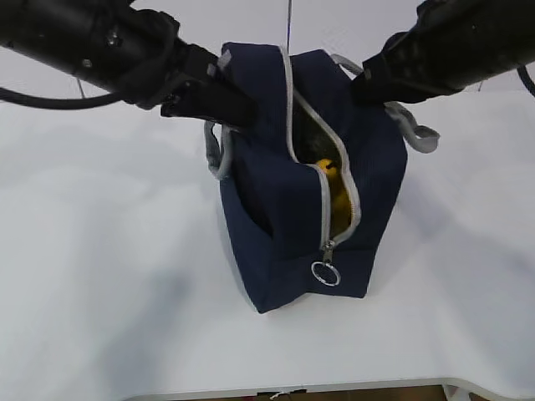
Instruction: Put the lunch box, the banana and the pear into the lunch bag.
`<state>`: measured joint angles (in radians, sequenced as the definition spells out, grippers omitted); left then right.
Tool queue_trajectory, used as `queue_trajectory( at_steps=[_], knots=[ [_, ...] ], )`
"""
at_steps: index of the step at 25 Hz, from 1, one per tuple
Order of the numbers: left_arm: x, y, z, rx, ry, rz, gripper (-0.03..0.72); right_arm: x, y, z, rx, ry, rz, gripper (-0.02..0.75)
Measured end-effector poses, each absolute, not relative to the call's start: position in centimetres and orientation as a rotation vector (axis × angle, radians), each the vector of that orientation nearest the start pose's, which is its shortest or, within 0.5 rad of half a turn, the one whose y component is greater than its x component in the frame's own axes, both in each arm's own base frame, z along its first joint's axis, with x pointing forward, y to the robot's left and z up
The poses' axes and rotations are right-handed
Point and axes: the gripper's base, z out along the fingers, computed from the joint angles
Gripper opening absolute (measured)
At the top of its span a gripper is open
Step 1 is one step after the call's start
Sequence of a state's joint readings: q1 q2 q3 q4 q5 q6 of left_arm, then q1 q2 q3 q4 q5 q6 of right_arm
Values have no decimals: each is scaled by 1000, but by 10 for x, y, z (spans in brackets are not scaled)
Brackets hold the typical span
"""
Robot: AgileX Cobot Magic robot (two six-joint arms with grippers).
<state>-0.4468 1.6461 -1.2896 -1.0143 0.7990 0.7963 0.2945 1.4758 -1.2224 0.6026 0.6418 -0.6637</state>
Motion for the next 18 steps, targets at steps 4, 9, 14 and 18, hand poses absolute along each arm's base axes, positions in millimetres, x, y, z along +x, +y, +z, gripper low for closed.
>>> queue_trajectory(
  at_steps=[4, 9, 14, 18],
  knots=[
    [289, -221, 305, 907, 2174, -990, -3, 291, 120, 329, -643, 2155, 480, 18],
    [280, -232, 303, 999, 2161, -961, -3, 283, 119, 315, -587, 2152, 521, 18],
    [278, -232, 300, 1060, 2160, -900, -3, 275, 115, 309, -540, 2136, 527, 18],
    [282, -230, 300, 1056, 2148, -848, -3, 273, 113, 313, -520, 2112, 516, 18]
  ],
)
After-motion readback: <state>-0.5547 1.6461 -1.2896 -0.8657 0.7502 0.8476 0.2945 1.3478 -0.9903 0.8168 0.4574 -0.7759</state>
